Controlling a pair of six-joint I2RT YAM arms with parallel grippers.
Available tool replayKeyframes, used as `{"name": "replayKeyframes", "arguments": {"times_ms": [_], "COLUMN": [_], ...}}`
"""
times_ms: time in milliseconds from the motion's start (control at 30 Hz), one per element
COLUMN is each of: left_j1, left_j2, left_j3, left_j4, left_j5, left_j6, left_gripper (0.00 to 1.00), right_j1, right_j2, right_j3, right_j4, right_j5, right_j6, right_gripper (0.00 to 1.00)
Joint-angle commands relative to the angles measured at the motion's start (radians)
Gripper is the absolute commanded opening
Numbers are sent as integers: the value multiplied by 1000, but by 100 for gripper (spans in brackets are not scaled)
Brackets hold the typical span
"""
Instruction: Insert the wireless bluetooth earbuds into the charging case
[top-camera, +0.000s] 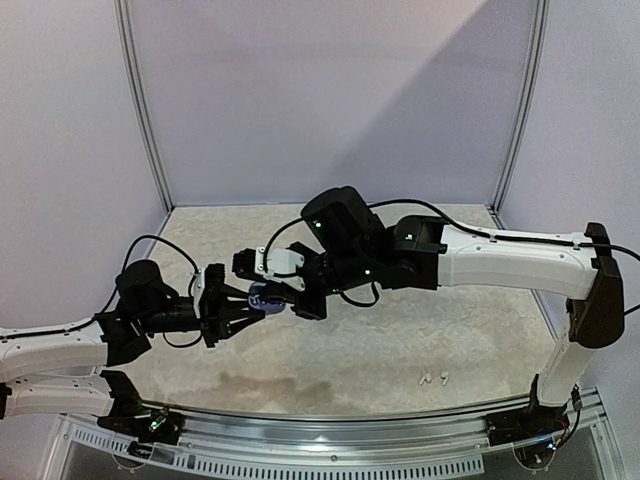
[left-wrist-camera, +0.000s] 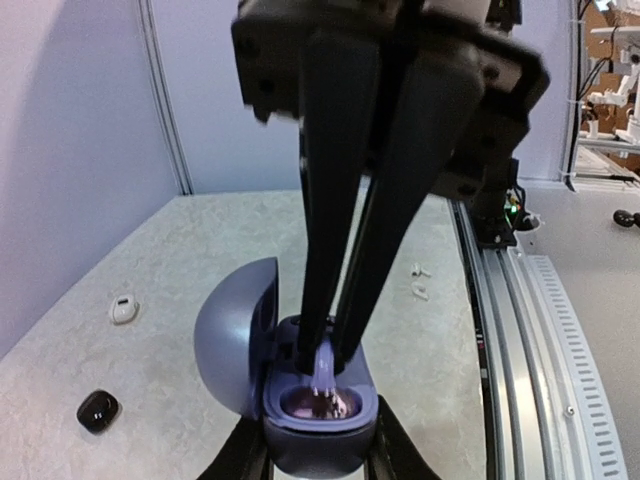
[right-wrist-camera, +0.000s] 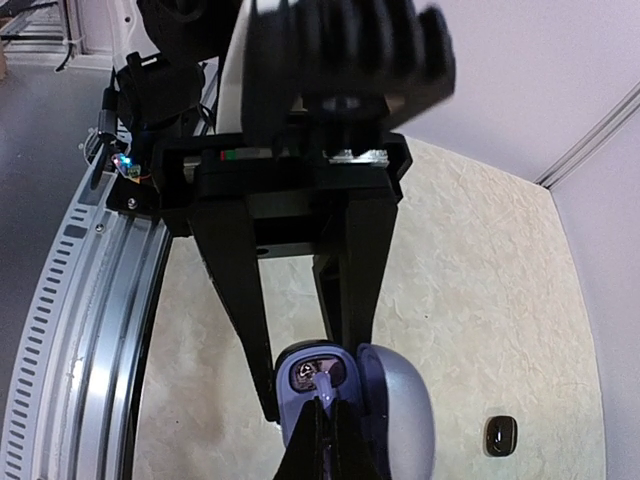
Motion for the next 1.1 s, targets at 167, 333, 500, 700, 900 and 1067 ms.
{"name": "replayKeyframes", "arguments": {"times_ms": [167, 333, 500, 700, 900, 1067], "left_j1": [-8, -8, -7, -8, -8, -11], "left_j2": [-5, -2, -15, -15, -1, -2], "left_j3": [5, 13, 17, 25, 45, 56], "left_j4": [224, 199, 133, 47, -35, -126], "left_j5": [10, 19, -5, -36, -78, -87], "left_j6": [-33, -18, -45, -56, 92, 480], "left_gripper": [0, 0, 0, 0, 0, 0], "right_j1": [-18, -19, -19, -18, -22, -45], "right_j2": [-69, -47, -47, -106, -166, -132], "right_j3": [-111, -59, -12, 23, 59, 48], "right_j4": [55, 12, -61, -70, 16, 145], "right_j5": [-50, -36, -7, 34, 7, 287], "right_j6": [73, 62, 54, 58, 94, 238], "right_gripper": [0, 6, 15, 23, 33, 45]}}
